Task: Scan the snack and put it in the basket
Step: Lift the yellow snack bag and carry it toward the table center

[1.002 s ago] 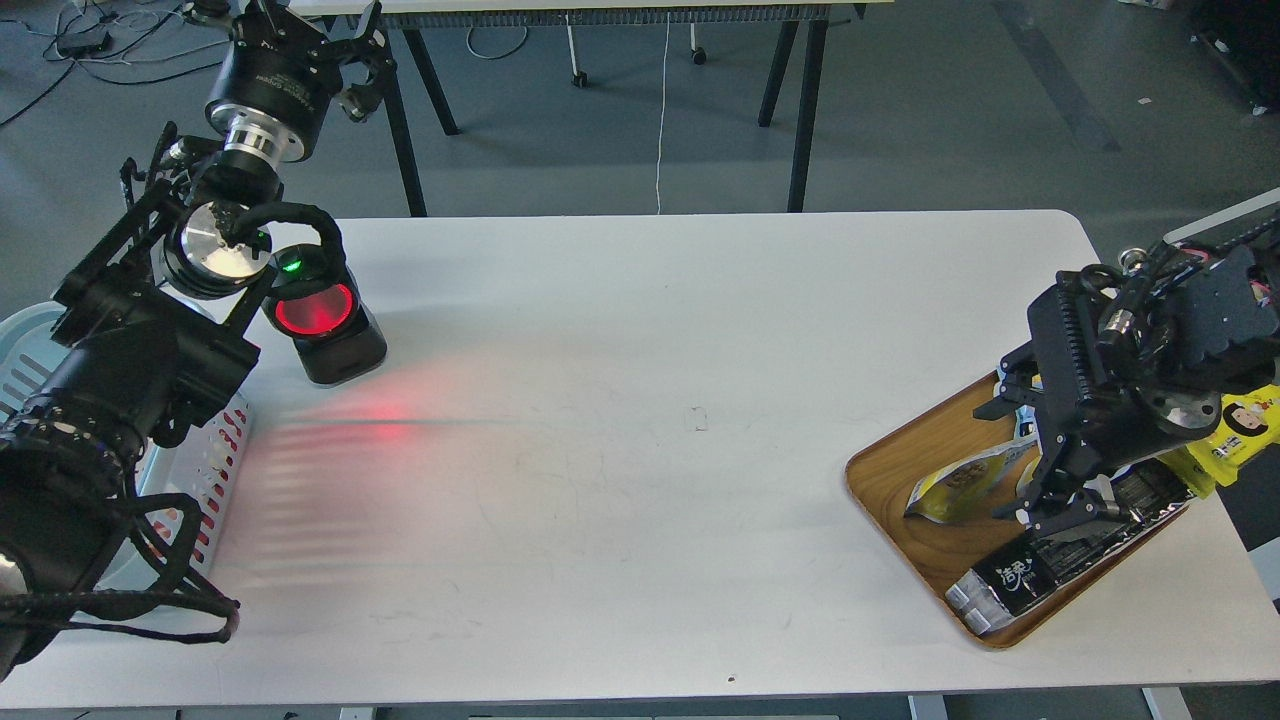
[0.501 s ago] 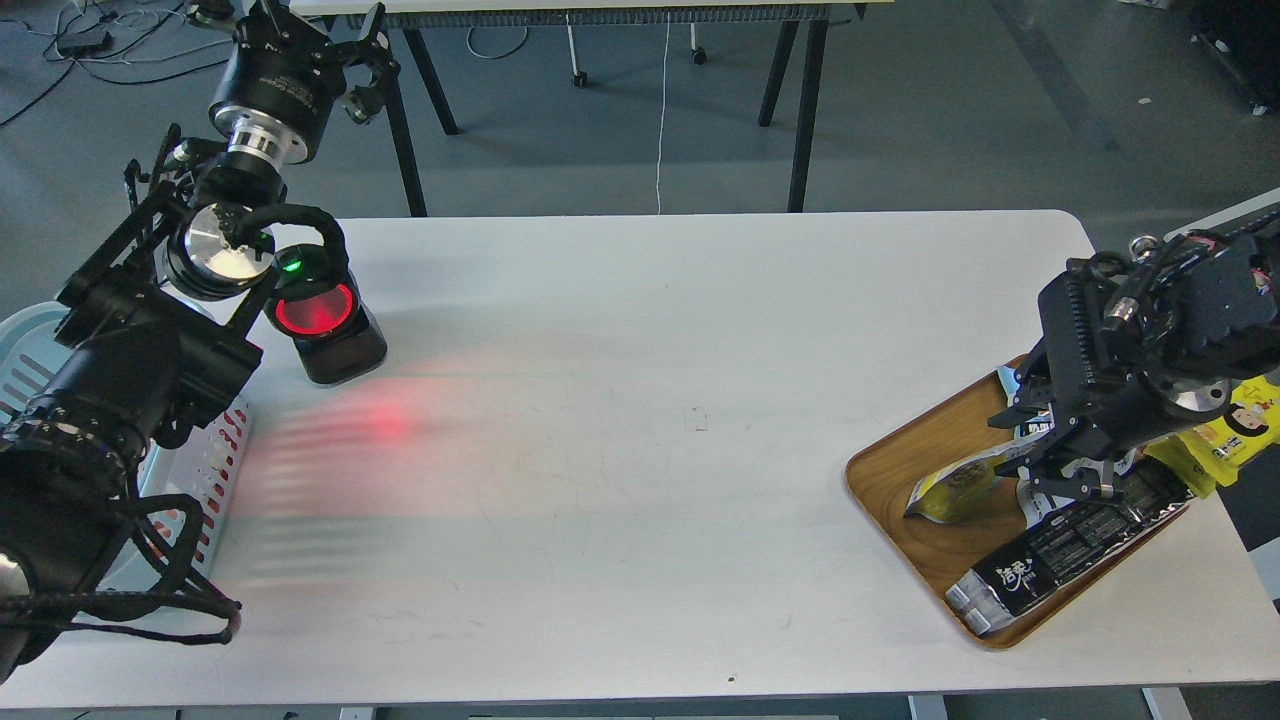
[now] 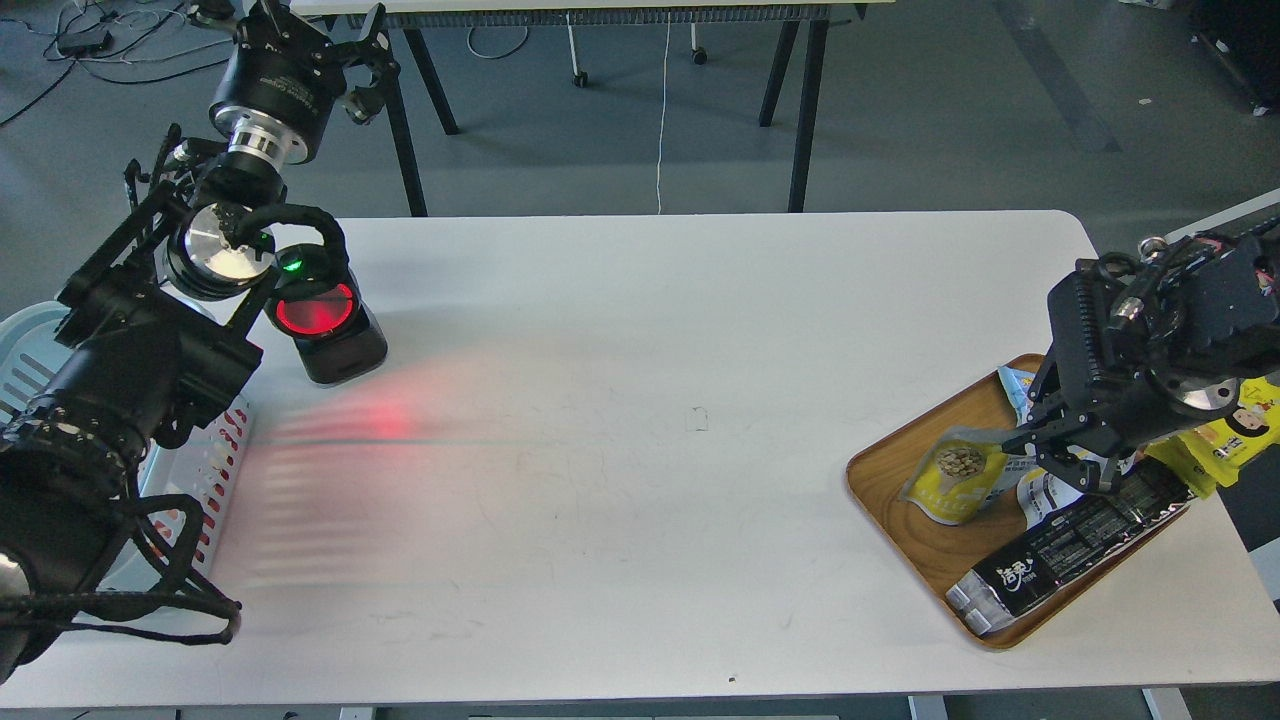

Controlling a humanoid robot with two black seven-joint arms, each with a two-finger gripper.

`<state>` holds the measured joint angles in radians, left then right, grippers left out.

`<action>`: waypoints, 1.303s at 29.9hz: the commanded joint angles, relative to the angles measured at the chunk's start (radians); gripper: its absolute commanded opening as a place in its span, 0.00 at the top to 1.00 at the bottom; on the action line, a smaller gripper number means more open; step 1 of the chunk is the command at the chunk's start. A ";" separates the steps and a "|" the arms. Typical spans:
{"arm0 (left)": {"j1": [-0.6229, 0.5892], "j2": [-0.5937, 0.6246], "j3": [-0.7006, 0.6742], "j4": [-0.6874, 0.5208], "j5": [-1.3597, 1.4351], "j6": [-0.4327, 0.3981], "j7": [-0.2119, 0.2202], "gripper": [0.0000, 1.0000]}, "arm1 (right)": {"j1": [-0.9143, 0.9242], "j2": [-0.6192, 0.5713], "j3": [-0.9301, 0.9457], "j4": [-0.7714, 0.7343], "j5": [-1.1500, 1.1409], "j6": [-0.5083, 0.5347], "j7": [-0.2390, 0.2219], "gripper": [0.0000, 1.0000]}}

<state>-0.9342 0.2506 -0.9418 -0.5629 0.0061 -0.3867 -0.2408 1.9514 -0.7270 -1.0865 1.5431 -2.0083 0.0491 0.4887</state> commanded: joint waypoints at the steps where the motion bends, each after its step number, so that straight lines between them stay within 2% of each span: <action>1: 0.000 -0.001 0.000 0.000 0.000 0.000 0.000 0.00 | 0.009 0.001 0.002 0.000 0.003 -0.003 0.000 1.00; 10: -0.002 0.001 0.000 0.000 0.000 0.000 0.002 0.00 | 0.075 0.027 0.120 0.000 0.074 -0.003 0.000 1.00; 17: -0.002 -0.005 0.001 0.000 0.000 0.002 0.002 0.00 | 0.133 0.187 0.203 -0.027 0.233 0.000 0.000 1.00; 27: 0.000 -0.005 0.001 0.000 0.000 0.000 0.000 0.00 | 0.126 0.395 0.269 -0.158 0.424 0.000 0.000 1.00; 39: 0.000 -0.002 0.001 0.000 0.000 -0.001 0.000 0.00 | 0.077 0.534 0.295 -0.247 0.489 -0.002 0.000 1.00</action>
<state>-0.9342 0.2465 -0.9402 -0.5626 0.0062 -0.3880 -0.2407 2.0389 -0.2188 -0.7939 1.3102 -1.5537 0.0490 0.4887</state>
